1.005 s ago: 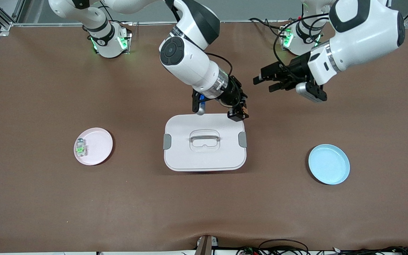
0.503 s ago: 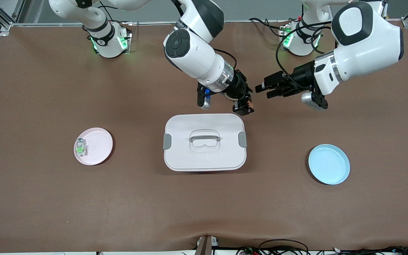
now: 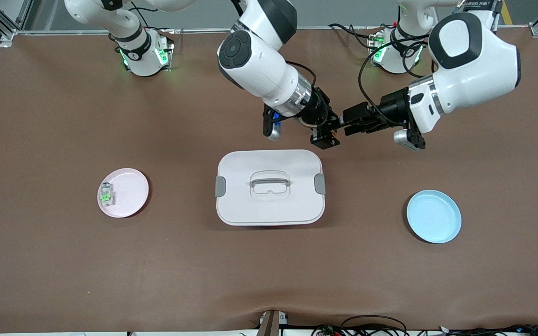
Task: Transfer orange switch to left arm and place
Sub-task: 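Grasp the switch with the left gripper while the right gripper opens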
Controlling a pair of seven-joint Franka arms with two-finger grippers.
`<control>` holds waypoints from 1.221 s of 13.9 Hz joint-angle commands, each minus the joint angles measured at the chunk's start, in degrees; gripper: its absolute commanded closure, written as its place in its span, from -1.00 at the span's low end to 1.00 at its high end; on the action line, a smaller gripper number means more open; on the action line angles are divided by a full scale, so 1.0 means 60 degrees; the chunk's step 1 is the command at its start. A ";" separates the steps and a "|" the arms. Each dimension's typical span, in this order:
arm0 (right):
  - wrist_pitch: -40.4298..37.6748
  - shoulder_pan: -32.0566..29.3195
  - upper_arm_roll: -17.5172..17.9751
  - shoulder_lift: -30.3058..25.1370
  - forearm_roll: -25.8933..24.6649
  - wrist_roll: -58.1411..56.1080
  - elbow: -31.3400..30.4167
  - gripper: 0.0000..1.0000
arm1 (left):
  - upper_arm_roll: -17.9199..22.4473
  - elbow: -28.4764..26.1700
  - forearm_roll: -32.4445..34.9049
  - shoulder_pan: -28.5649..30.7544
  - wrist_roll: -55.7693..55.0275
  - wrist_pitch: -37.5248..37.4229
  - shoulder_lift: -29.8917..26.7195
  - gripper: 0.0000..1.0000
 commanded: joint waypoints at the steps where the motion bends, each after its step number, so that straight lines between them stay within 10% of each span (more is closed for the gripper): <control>1: 0.0078 0.0101 -0.0078 0.0179 0.0130 0.0217 0.0308 1.00 | -0.0289 -0.0017 -0.0387 0.0030 0.0171 0.0342 0.0000 -0.51; 6: 0.0195 0.0101 -0.0064 0.0194 0.0130 0.0217 0.0323 1.00 | -0.0465 -0.0149 -0.0358 0.0015 0.0201 0.0371 0.0000 -0.18; 11: 0.0312 0.0086 -0.0005 0.0209 0.0145 0.0202 0.0337 1.00 | -0.0495 -0.0149 -0.0270 0.0030 0.0186 0.0371 0.0015 1.00; 15: 0.0429 0.0086 -0.0005 0.0311 0.0130 0.0202 0.0337 1.00 | -0.0480 -0.0134 -0.0241 0.0074 0.0171 0.0357 0.0029 1.00; 16: 0.0459 0.0086 -0.0005 0.0326 0.0145 0.0202 0.0337 0.25 | -0.0480 -0.0120 -0.0081 0.0088 0.0171 0.0357 0.0029 1.00; 17: 0.0589 0.0101 -0.0005 0.0340 0.0130 0.0231 0.0337 -0.95 | -0.0480 -0.0091 0.0210 0.0103 0.0157 0.0357 0.0029 1.00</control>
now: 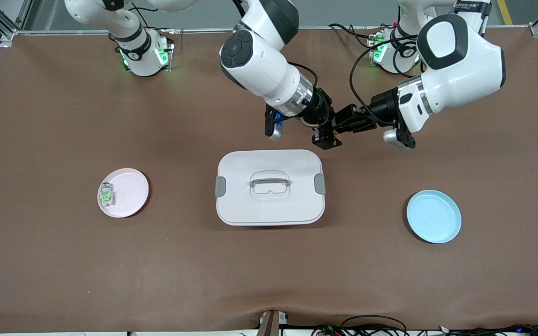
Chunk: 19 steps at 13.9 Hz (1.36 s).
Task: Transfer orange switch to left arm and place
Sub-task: 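Grasp the switch with the left gripper while the right gripper opens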
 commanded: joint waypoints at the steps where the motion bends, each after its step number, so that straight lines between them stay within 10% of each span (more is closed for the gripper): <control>1: 0.0371 0.0071 0.0010 0.0278 0.0129 0.0193 0.0330 -1.00 | -0.0156 0.0089 0.0510 0.0064 0.0100 0.0021 -0.0031 1.00; 9: 0.0196 -0.0017 -0.0005 0.0322 0.0086 -0.0026 0.0316 -1.00 | -0.0112 0.0163 0.2765 0.0502 0.0129 -0.0067 -0.0046 1.00; 19: -0.2967 -0.0983 -0.0137 -0.0045 -0.0089 -0.7025 0.0301 -1.00 | -0.0097 0.0221 0.7409 0.1967 0.0639 -0.1459 0.0158 1.00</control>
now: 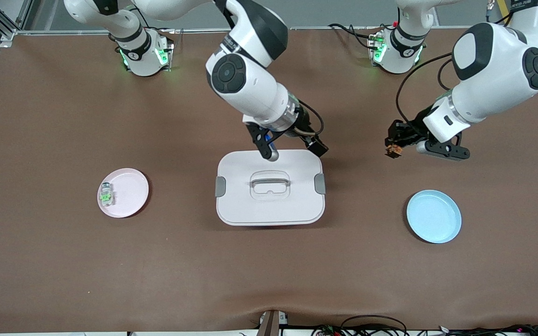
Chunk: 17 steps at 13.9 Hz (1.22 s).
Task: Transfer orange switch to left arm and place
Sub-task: 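Grasp the switch with the left gripper while the right gripper opens, then carry the switch to the blue plate while the right gripper withdraws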
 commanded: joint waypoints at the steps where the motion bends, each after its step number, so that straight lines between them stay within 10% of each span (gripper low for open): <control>1: -0.0587 -0.0406 0.0040 -0.0139 -0.0321 -0.1349 0.0067 -1.00 | -0.0090 0.0116 0.0800 0.0428 0.0941 -0.0177 0.0265 1.00; 9: -0.1685 -0.1094 0.0011 -0.0652 -0.3659 -0.7526 -0.0006 -1.00 | -0.0075 0.0131 0.2399 0.1893 0.5056 0.0056 0.1480 1.00; 17: -0.3499 -0.2119 -0.0252 -0.0959 -0.4790 -1.2085 -0.0006 -1.00 | -0.0061 0.0744 0.3687 0.2320 0.9116 0.1799 0.3310 1.00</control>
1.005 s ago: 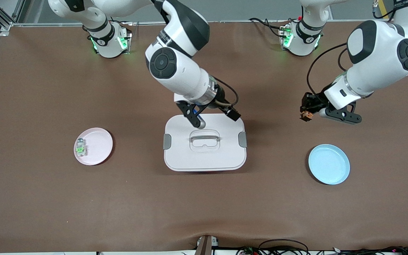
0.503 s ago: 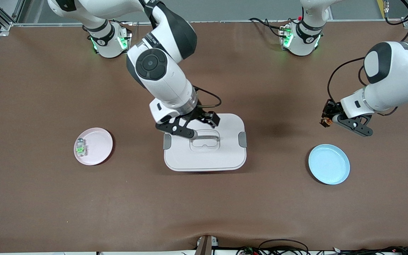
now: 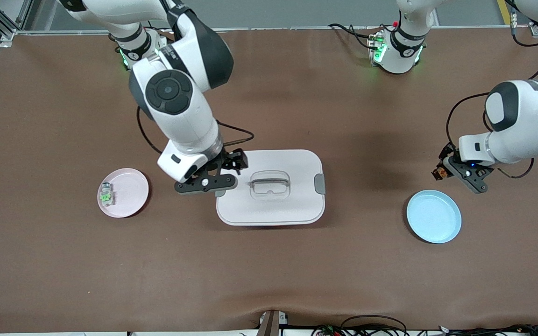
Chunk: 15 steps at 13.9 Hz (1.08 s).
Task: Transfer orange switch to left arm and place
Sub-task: 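Carry the switch to the blue plate while the right gripper withdraws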
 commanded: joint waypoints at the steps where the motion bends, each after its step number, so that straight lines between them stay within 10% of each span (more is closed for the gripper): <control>1: -0.0670 -0.0525 -0.0001 -0.0336 -0.0452 -0.1288 -0.0080 -1.00 | -0.0075 0.0733 0.0449 0.0061 0.1360 0.0351 0.0915 1.00; 15: -0.2678 -0.4656 -0.0001 -0.1317 -0.0687 -0.3315 -0.0080 -1.00 | 0.0174 0.2229 0.0494 0.0325 0.7210 0.2476 0.3906 1.00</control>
